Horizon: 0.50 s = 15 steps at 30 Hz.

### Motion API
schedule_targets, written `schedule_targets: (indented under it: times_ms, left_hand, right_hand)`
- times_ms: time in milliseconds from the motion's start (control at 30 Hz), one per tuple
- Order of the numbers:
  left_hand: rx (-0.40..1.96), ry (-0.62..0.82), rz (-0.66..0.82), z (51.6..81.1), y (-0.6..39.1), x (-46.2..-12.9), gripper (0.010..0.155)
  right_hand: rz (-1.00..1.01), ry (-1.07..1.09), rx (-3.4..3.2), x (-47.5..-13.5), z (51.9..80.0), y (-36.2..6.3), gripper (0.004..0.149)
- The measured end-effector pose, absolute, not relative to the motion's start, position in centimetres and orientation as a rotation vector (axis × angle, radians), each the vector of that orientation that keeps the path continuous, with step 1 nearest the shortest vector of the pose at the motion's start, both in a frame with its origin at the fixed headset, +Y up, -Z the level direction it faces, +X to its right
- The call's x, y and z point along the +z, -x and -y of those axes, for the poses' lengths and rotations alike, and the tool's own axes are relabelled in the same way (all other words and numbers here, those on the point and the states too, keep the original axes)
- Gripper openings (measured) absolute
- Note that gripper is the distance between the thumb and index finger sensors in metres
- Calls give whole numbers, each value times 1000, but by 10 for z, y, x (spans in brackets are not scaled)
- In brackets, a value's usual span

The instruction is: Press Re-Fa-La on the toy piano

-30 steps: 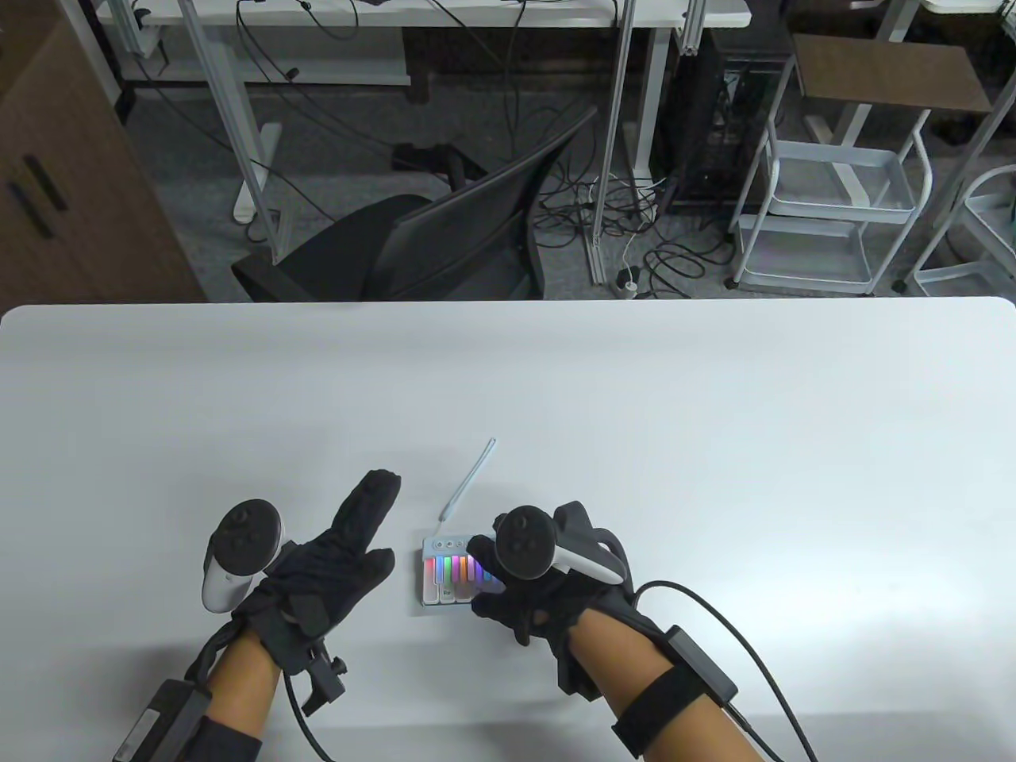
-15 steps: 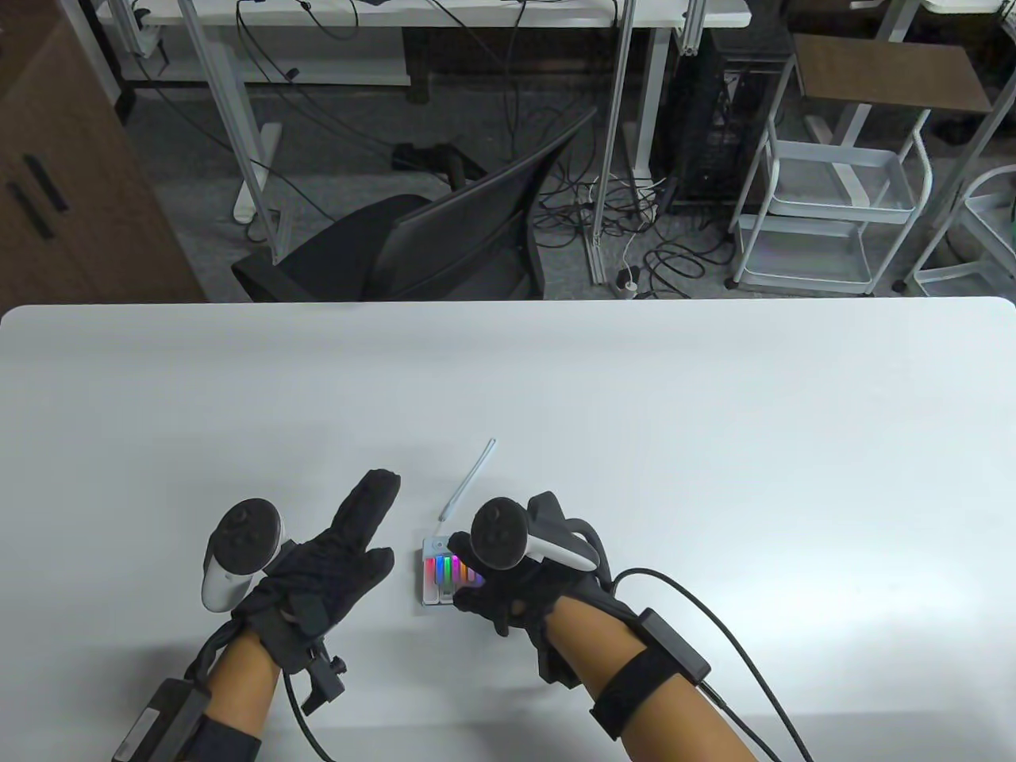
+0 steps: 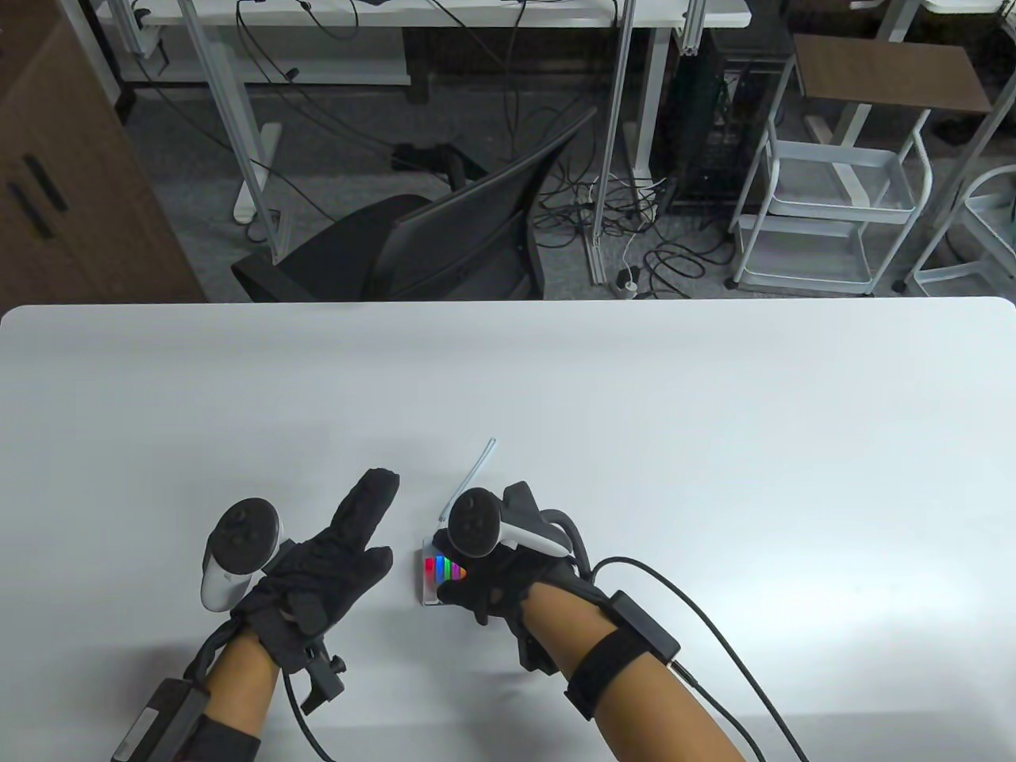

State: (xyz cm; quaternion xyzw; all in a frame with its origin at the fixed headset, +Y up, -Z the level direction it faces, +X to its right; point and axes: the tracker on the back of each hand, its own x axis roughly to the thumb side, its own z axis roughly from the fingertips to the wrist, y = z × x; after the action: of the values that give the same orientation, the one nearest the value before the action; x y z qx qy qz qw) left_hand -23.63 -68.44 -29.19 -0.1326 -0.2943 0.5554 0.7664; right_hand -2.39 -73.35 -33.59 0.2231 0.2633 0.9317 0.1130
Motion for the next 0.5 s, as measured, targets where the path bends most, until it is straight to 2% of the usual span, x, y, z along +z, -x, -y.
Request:
schedule_targets:
  times_ms: [500]
  left_hand:
    - [1206, 285, 642, 684, 236, -292, 91]
  right_hand:
    - [-769, -667, 2777, -338, 734, 32, 69]
